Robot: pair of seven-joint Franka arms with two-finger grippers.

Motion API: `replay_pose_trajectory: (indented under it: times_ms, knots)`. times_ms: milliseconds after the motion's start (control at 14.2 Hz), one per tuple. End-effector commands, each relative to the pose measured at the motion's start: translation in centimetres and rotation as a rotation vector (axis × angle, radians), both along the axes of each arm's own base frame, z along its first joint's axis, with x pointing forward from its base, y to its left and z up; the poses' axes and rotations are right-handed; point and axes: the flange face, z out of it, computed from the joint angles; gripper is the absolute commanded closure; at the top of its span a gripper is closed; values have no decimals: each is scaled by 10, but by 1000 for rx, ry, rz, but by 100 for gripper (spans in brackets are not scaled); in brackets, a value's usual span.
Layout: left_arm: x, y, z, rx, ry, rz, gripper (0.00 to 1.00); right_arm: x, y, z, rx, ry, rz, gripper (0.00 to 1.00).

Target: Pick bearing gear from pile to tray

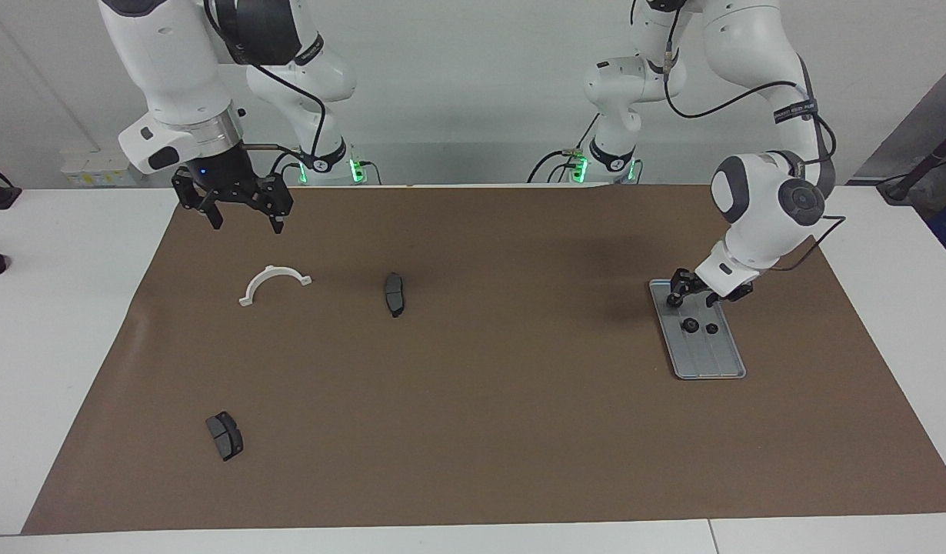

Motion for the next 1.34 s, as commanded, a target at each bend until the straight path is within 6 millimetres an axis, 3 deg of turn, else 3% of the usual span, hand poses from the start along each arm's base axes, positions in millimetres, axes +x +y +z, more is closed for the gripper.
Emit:
replay_pose_trajectory:
  times_ms: [0,212,353,494,706,1270]
  knots:
    - [13,-7,64,4,7,-4,30,-6,-3,1,19,-1,5,0]
    - [16,-10,140,8,21,5,28,-6,-3,1,19,-1,5,0]
    - [5,-10,177,13,0,6,6,-6,-3,1,19,-1,5,0]
    - [-9,-10,209,19,-51,7,0,-6,-3,1,19,-1,5,0]
    - [-17,-15,222,15,-62,15,0,-6,-3,1,19,-1,5,0]
    - [-17,-9,223,15,-89,25,0,-6,-3,1,19,-1,5,0]
